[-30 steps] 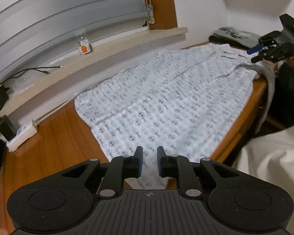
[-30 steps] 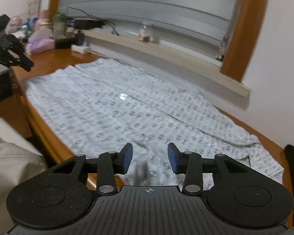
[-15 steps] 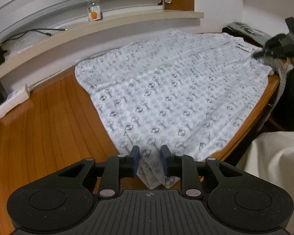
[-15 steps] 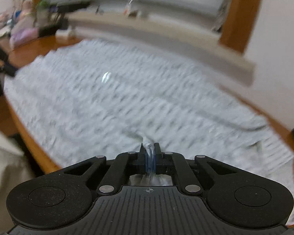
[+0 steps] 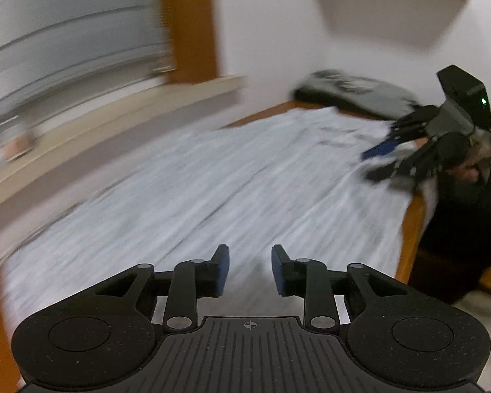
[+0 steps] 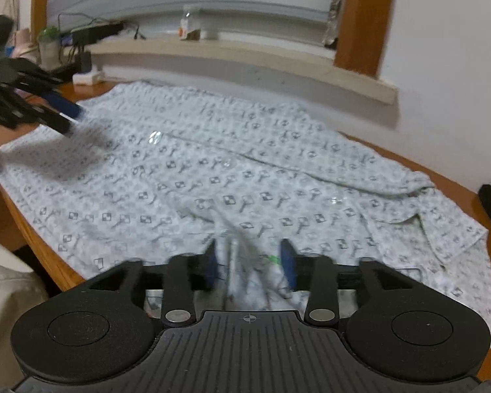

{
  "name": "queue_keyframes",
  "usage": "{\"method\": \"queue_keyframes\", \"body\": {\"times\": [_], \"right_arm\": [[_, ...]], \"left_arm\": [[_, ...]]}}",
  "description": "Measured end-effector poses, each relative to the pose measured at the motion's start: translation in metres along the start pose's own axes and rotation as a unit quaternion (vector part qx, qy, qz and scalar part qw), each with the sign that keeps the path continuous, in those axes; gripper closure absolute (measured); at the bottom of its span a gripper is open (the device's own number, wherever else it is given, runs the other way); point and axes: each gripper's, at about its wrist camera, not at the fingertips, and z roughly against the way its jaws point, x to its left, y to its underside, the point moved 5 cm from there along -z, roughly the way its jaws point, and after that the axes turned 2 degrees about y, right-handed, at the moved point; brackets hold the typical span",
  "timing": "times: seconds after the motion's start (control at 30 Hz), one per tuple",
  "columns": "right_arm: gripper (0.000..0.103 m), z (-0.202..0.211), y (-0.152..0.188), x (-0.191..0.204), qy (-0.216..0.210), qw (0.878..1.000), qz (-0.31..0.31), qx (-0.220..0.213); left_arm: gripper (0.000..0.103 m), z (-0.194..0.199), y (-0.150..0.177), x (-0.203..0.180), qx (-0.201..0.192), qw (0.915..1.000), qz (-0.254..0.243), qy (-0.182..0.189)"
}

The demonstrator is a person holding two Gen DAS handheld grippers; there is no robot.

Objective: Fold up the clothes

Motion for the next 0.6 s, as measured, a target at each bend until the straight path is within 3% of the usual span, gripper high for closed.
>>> {"method": "queue_keyframes", "body": {"times": [0.17,0.33,0.6], "right_arm": [[0.050,0.029,0.014,-0.015,0.014,1.000,-0.016,-0.017],[0.040,0.061,0.046,-0.021,0.037,0.999,-0.021,-0.014],[0.039,0.087,0.093,-0.021,0.097,0.994,-0.044,0.006]], "left_arm": [[0.072,-0.070,-0.028,-0.041,-0.002,0.9976,-0.012,0.068],[0.072,-0.110,-0.029,-0.060,0.010,0.9968,-0.023,0.076],[0.072,-0.123,-0.024,-0.047,-0.002,0.9964,-0.006,0.085]]}}
